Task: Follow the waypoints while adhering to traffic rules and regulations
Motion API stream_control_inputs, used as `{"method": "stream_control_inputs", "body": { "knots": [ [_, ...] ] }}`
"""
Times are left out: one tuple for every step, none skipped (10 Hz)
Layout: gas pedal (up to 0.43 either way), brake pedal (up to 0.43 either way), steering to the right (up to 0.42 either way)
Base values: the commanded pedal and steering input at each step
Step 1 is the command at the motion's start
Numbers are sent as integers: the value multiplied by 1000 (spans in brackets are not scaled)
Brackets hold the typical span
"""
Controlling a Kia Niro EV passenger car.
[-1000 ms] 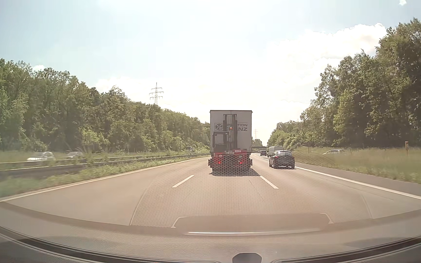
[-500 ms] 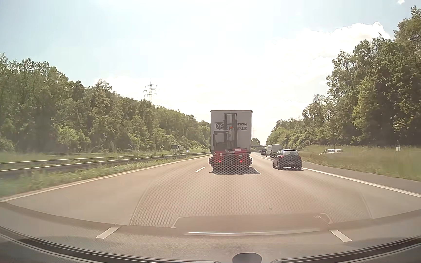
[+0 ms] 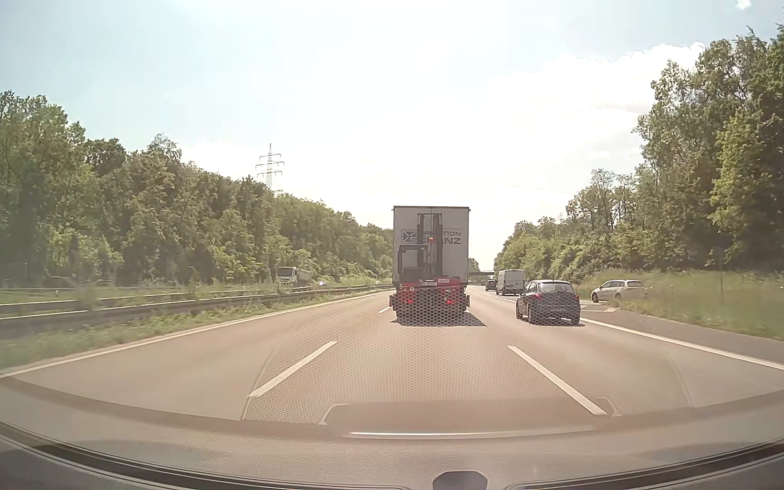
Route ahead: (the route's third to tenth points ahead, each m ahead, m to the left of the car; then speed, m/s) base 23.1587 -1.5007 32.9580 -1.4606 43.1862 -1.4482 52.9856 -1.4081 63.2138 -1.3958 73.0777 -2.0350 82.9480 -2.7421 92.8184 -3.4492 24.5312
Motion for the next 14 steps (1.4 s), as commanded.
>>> {"method": "stream_control_inputs", "body": {
  "knots": [
    [331,30,8],
    [331,30,7],
    [331,30,7],
    [331,30,7],
    [331,30,7],
    [331,30,7],
    [331,30,7],
    [331,30,7],
    [331,30,6],
    [331,30,6],
    [319,30,7],
    [311,30,6],
    [311,30,6],
    [311,30,6]
  ]
}}
